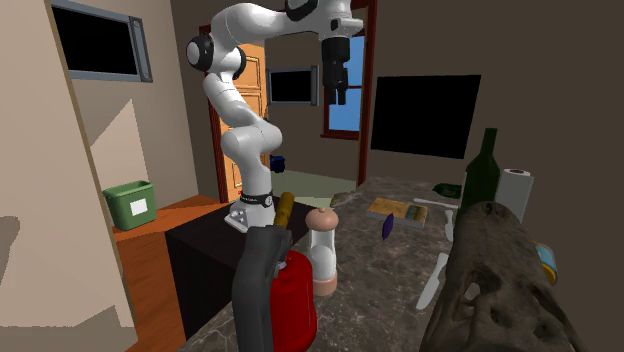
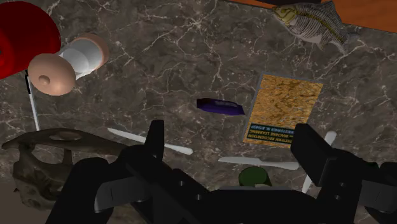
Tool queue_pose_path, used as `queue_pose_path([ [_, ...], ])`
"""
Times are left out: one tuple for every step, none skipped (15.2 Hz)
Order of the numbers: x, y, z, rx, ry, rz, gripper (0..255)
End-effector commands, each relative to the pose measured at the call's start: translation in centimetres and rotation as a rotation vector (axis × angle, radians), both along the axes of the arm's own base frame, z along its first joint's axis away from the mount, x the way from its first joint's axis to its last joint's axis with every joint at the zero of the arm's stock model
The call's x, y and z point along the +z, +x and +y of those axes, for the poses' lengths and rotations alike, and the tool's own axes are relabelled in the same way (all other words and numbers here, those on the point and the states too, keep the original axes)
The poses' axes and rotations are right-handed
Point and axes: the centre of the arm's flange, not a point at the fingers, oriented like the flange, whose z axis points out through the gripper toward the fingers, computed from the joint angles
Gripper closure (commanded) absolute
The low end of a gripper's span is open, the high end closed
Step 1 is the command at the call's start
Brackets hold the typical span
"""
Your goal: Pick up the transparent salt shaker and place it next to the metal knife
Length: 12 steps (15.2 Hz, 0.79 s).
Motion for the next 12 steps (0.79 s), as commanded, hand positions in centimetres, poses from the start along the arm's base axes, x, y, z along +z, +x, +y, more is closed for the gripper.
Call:
queue_pose_path([
  [0.0,0.0,0.0,0.0,0.0,0.0,0],
  [-0.7,0.6,-1.0,-0.007,0.002,0.001,0],
  [-1.5,1.1,-1.9,-0.014,0.003,0.001,0],
  [-2.2,1.6,-2.9,-0.021,0.005,0.002,0],
  [-3.0,2.2,-3.9,-0.028,0.007,0.002,0],
  [-3.7,2.7,-4.9,-0.035,0.009,0.003,0],
  [-4.5,3.2,-5.8,-0.042,0.01,0.003,0],
  [-5.2,3.7,-6.8,-0.049,0.012,0.004,0],
  [-6.0,4.2,-7.8,-0.056,0.014,0.004,0],
  [-6.7,4.7,-8.8,-0.063,0.016,0.005,0],
  [-7.5,5.2,-9.8,-0.07,0.017,0.006,0],
  [-8.2,5.7,-10.8,-0.077,0.019,0.006,0],
])
